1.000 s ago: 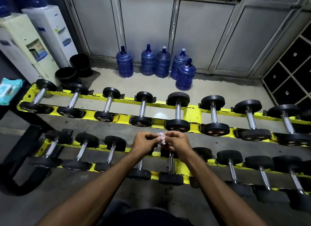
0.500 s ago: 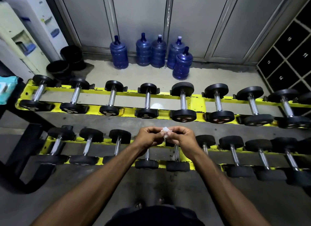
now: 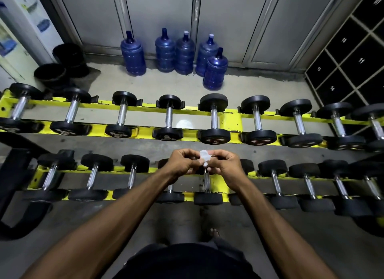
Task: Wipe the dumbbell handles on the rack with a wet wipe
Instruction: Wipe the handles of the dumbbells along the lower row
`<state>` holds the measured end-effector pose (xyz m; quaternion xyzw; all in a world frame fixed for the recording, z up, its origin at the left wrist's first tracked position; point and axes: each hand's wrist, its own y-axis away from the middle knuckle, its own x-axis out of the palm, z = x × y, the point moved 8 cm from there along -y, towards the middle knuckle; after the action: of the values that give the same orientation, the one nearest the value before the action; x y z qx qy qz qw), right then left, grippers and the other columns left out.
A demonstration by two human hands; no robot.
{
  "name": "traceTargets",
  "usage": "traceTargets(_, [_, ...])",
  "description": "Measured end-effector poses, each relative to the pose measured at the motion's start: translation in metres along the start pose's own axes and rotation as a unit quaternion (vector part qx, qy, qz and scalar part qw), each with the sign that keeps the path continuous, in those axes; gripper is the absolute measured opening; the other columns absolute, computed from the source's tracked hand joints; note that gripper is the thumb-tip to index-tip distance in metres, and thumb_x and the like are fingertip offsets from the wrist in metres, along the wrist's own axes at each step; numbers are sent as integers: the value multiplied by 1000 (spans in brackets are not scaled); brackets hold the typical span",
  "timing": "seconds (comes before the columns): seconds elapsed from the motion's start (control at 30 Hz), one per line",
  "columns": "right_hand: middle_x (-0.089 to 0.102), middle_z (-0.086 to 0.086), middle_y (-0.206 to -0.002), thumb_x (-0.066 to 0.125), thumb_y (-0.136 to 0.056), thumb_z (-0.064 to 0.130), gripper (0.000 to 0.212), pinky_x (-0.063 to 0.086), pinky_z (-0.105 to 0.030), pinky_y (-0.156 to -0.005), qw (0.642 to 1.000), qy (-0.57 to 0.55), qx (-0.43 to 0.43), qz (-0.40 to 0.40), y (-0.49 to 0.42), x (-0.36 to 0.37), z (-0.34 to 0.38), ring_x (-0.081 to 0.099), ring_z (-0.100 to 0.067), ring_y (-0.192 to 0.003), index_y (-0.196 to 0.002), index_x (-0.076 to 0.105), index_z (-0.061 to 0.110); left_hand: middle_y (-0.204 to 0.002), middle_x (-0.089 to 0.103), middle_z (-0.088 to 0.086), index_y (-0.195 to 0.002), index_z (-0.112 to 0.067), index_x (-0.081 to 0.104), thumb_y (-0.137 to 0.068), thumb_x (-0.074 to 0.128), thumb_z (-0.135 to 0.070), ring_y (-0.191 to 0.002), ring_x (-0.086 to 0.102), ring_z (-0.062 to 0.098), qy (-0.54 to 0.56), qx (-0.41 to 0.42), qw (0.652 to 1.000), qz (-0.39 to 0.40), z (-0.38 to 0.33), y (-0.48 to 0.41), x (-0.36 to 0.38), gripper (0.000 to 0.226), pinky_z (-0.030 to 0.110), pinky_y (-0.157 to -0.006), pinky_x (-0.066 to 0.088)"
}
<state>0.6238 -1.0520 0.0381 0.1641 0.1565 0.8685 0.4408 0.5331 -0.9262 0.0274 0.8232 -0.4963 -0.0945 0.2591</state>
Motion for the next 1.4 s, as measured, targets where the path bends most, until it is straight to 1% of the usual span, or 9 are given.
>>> traceTargets(0.17, [76,-13,-95,70,-86,-2,20,59,-27,-68,990,117,-40,64,-18,-24,20,71,-18,-79,-105,74,3,-71,70,8,-92,5,71,-75,82,2,-49,63,8,-29,15,994,-104,-3,-23,22,21,17,-44,45])
traceTargets(0.3, [75,-18,-100,70,-87,5,17,59,-37,-84,993,60,-8,102,-34,-54,14,72,-29,-91,-103,76,4,-70,72,6,-84,-1,73,-77,83,-5,-55,65,9,-56,51,988,-135,-7,-36,47,12,21,-47,49])
traceTargets(0.43, [74,-21,-90,75,-83,4,13,61,-33,-67,998,13,38,42,-48,-83,4,70,-29,-72,-96,74,0,-73,74,-4,-76,-20,75,-78,82,-8,-66,68,5,-109,107,977,-152,-8,-41,74,15,28,-65,59])
traceTargets(0.67, [72,-15,-75,69,-81,-11,11,61,-32,-64,995,7,98,31,-64,-106,-6,69,-25,-63,-82,72,0,-87,76,-8,-98,-15,78,-79,79,-1,-85,72,7,-102,146,976,-128,-1,-44,100,24,27,-80,59])
traceTargets(0.8, [72,-23,-87,67,-83,-11,11,62,-31,-65,990,33,119,71,-64,-104,-9,71,-28,-69,-90,72,-4,-84,76,-6,-94,-14,80,-72,87,-8,-82,73,5,-140,139,967,-162,6,-43,98,23,25,-76,58])
traceTargets(0.97, [73,-24,-101,73,-81,-4,23,58,-39,-88,982,22,105,156,-59,-93,-6,72,-31,-89,-104,71,-3,-79,76,-5,-86,-18,80,-78,84,-13,-76,73,10,-131,114,964,-199,4,-45,84,11,31,-73,61])
traceTargets(1.23, [75,-12,-79,78,-82,9,5,56,-32,-60,980,170,45,89,-54,-102,-33,71,-23,-69,-86,77,13,-89,77,3,-97,-10,79,-87,68,1,-85,74,18,-156,71,977,-124,46,-52,82,18,42,-80,61])
traceTargets(1.3, [75,-10,-76,77,-82,4,8,55,-30,-60,979,185,46,66,-57,-106,-50,68,-19,-66,-82,77,12,-88,77,-1,-93,-14,79,-86,69,0,-88,72,15,-169,52,975,-134,64,-56,79,18,41,-84,60])
traceTargets(1.4, [74,-5,-72,77,-80,-1,18,56,-37,-67,978,192,68,46,-67,-119,-86,66,-18,-66,-74,76,16,-83,73,-13,-82,-31,75,-83,76,-11,-86,70,8,-182,10,967,-176,100,-64,68,20,39,-88,58])
